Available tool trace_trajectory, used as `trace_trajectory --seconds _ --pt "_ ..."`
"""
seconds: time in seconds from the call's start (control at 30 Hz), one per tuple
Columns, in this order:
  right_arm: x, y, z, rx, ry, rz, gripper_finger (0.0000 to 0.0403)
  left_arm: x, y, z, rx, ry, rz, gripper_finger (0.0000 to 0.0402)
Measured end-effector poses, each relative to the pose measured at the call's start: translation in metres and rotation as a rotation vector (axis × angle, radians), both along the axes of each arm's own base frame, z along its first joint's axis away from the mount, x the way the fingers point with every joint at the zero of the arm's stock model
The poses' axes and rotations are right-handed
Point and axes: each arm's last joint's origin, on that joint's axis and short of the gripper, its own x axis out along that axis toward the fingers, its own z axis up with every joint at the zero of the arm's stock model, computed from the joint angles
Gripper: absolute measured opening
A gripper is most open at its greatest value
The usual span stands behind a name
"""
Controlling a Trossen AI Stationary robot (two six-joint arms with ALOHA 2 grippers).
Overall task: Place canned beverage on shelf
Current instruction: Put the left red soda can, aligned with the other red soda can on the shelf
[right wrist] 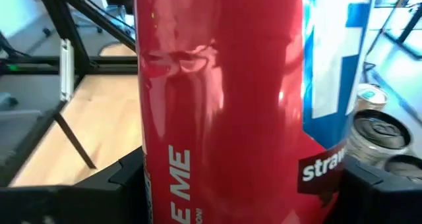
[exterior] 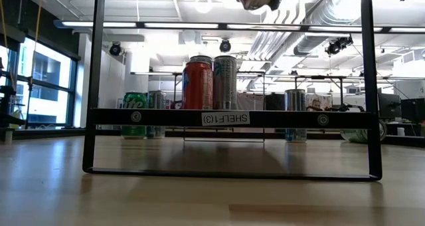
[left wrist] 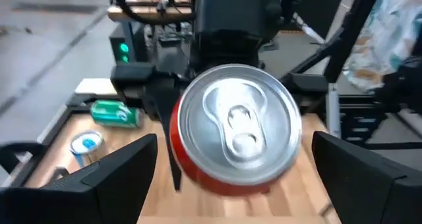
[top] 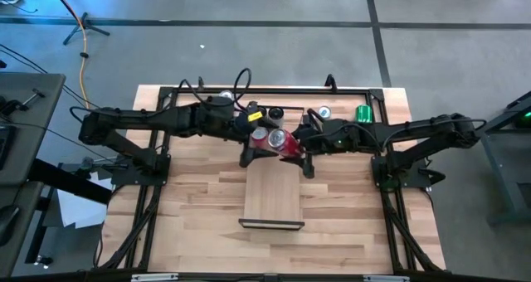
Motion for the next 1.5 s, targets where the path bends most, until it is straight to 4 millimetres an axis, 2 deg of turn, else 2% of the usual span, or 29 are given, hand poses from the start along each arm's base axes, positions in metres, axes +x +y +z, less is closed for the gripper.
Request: trace_trajectory --seconds 0.17,0.4,0.5,0.63,0.7,0.83,0.97,1.13,1.23,1.4,1.5 --pt "0.006 0.001 -0.008 0.013 0.032 0.009 0.0281 0.013 -0.001 -0.006 0.0 -0.035 0.006 0.0362" --pt "0.007 0.001 -0.008 0.006 0.029 0.013 0.0281 0.015 0.0 -0.015 0.003 0.032 0.023 0.0353" --pt "0.007 0.001 -0.007 -0.039 0.02 0.029 0.0281 0.015 0.0 -0.015 0.015 0.033 0.026 0.0326" --pt "0.007 0.0 -0.006 -0.074 0.016 0.034 0.0281 0.015 0.0 -0.015 0.025 0.031 0.019 0.0261" --pt "0.007 0.0 -0.007 -0.068 0.017 0.033 0.0306 0.014 0.0 -0.015 0.022 0.034 0.021 0.0231" --pt "0.006 0.0 -0.004 -0.032 0.003 0.008 0.038 0.013 0.002 -0.022 0.034 0.099 0.063 0.023" --pt "0.004 -0.002 -0.002 -0.058 0.005 -0.035 0.038 0.005 0.006 -0.019 0.062 0.126 0.103 0.023" --pt "-0.015 -0.008 0.008 -0.1 0.019 -0.151 0.0374 -0.007 0.011 -0.014 0.034 0.155 0.2 0.023" --pt "-0.034 -0.014 0.016 -0.147 0.048 -0.269 0.0374 -0.012 0.009 -0.014 -0.026 0.182 0.249 0.023" --pt "-0.065 -0.024 0.029 -0.165 0.048 -0.441 0.0375 -0.013 -0.005 -0.022 -0.079 0.261 0.193 0.023" --pt "-0.08 -0.029 0.035 -0.158 0.033 -0.514 0.0375 -0.009 -0.018 -0.035 -0.057 0.346 0.154 0.023"
